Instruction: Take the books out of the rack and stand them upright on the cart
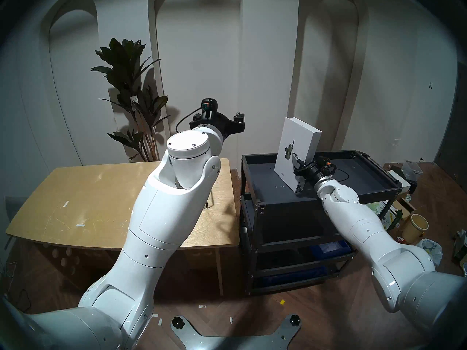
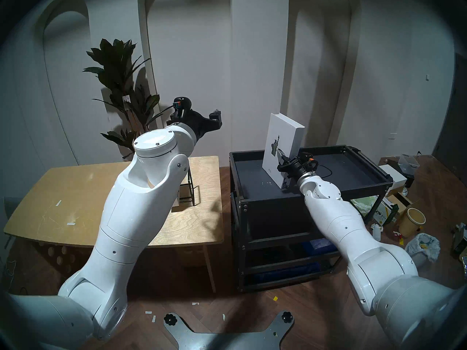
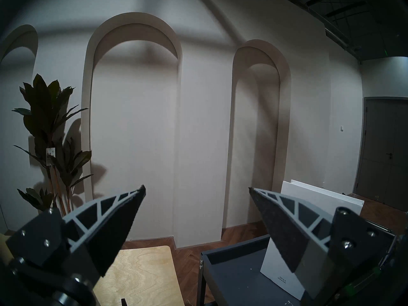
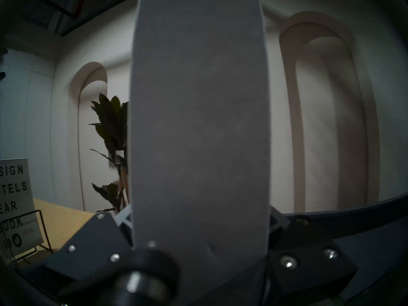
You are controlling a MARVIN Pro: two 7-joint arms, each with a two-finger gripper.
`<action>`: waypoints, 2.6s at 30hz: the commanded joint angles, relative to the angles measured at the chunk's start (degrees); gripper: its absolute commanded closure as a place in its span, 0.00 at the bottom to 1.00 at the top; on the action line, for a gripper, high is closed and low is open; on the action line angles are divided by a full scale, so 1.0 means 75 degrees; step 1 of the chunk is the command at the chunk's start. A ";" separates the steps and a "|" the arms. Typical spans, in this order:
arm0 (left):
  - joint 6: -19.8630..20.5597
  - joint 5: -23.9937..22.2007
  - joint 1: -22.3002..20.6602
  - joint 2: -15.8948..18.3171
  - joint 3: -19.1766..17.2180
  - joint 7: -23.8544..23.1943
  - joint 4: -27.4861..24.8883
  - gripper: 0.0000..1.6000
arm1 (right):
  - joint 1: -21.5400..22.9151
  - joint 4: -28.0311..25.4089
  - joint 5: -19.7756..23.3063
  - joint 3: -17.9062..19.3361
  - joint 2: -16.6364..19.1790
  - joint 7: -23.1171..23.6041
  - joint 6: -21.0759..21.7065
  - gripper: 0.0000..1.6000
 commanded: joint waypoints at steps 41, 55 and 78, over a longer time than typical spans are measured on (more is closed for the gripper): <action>0.0327 -0.0228 -0.0063 -0.0076 -0.0075 -0.0129 -0.0322 0.00 | -0.0395 -0.1012 -0.0686 0.0046 -0.0176 -0.1992 0.0714 1.00; 0.0432 -0.0231 -0.0006 -0.0110 -0.0096 -0.0088 -0.0416 0.00 | -0.0414 -0.1092 -0.0723 -0.0058 -0.0140 -0.2110 0.0774 0.61; 0.0426 -0.0233 0.0044 -0.0136 -0.0105 -0.0060 -0.0400 0.00 | -0.0875 -0.2122 -0.0421 0.0099 0.0137 -0.2216 0.1019 0.00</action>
